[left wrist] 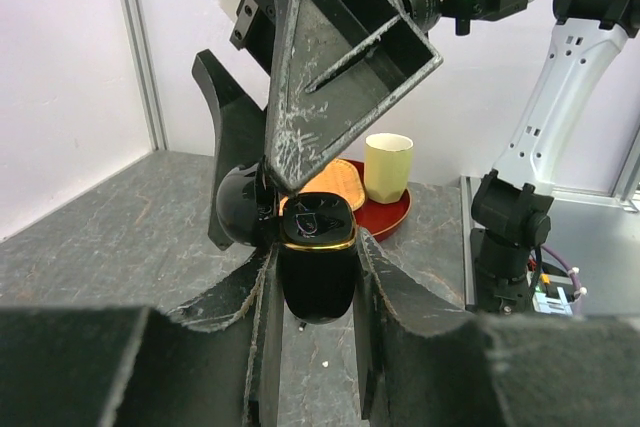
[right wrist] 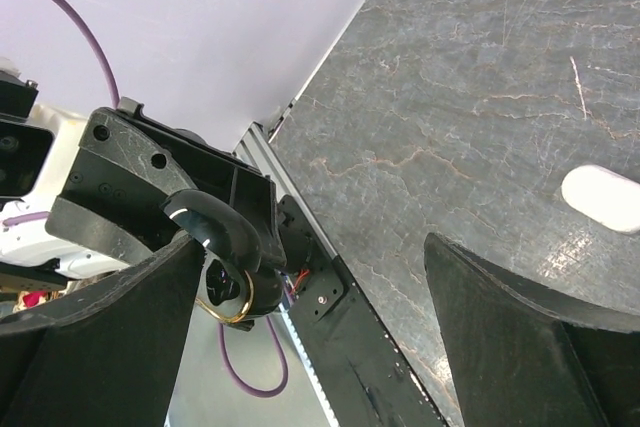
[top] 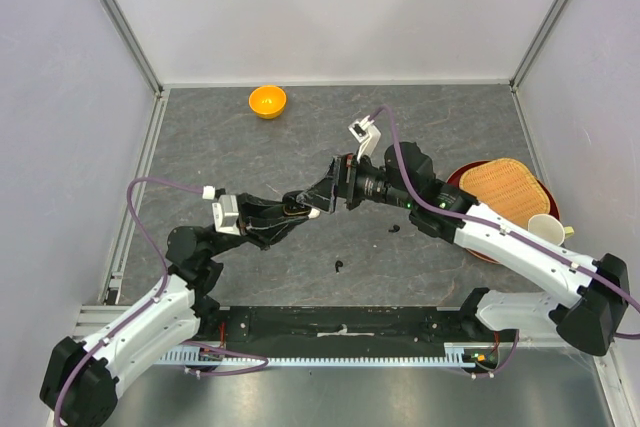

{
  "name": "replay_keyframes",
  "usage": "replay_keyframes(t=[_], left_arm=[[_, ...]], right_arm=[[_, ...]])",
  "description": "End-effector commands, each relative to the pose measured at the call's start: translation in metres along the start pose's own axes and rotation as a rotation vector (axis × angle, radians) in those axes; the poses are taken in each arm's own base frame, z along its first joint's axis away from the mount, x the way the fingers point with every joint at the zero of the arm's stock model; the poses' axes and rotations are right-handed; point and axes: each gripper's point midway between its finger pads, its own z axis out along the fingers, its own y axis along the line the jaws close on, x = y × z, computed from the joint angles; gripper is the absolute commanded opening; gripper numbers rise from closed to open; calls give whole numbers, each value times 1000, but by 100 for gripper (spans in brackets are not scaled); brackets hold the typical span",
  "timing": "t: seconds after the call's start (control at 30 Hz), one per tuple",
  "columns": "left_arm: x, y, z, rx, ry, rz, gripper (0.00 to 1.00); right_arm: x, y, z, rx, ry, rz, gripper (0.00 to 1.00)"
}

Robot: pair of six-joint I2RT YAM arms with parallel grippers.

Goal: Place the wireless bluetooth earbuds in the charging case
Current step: Open the charging case, then pick up the earbud from the center of the board.

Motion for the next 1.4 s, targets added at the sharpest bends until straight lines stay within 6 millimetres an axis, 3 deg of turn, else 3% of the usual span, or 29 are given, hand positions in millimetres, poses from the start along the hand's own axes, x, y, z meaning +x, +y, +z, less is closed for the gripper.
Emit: replay_keyframes(t=[0.0, 0.17, 0.2, 0.3, 0.33, 0.4, 0.43, 0.53, 0.63, 0.73, 0.93, 1.1, 1.37], left_arm=[[0, 3, -3, -19, -10, 54, 2], [8, 10, -9, -67, 6, 61, 2], [8, 10, -9, -70, 6, 65, 2], [8, 11, -11, -83, 12, 73, 2], [8, 11, -12, -86, 13, 75, 2], [8, 11, -13, -89, 18, 79, 2], [7, 10, -13, -90, 16, 83, 2], [10, 10, -15, -92, 26, 85, 2], [10, 9, -17, -92, 28, 88, 2], [12, 9, -17, -94, 33, 86, 2], [12, 9, -18, -95, 34, 88, 2], [11, 10, -19, -104, 33, 100, 2], [11, 11, -21, -114, 34, 108, 2]], right_arm=[[-37, 33, -15, -91, -134, -41, 98], [-54, 37, -35, -74, -224, -56, 98], [-61, 30, -38, -29, -270, -40, 98], [-66, -9, -57, 160, -350, 14, 96], [-67, -47, -69, 329, -387, 56, 94], [-65, -83, -85, 488, -398, 107, 89], [-57, -114, -95, 598, -372, 167, 88], [-30, -164, -110, 759, -306, 296, 88], [4, -200, -117, 902, -278, 411, 89], [27, -218, -119, 969, -254, 467, 94], [48, -247, -135, 1154, -306, 586, 94], [58, -261, -135, 1240, -296, 633, 82], [73, -281, -118, 1319, -243, 689, 74]])
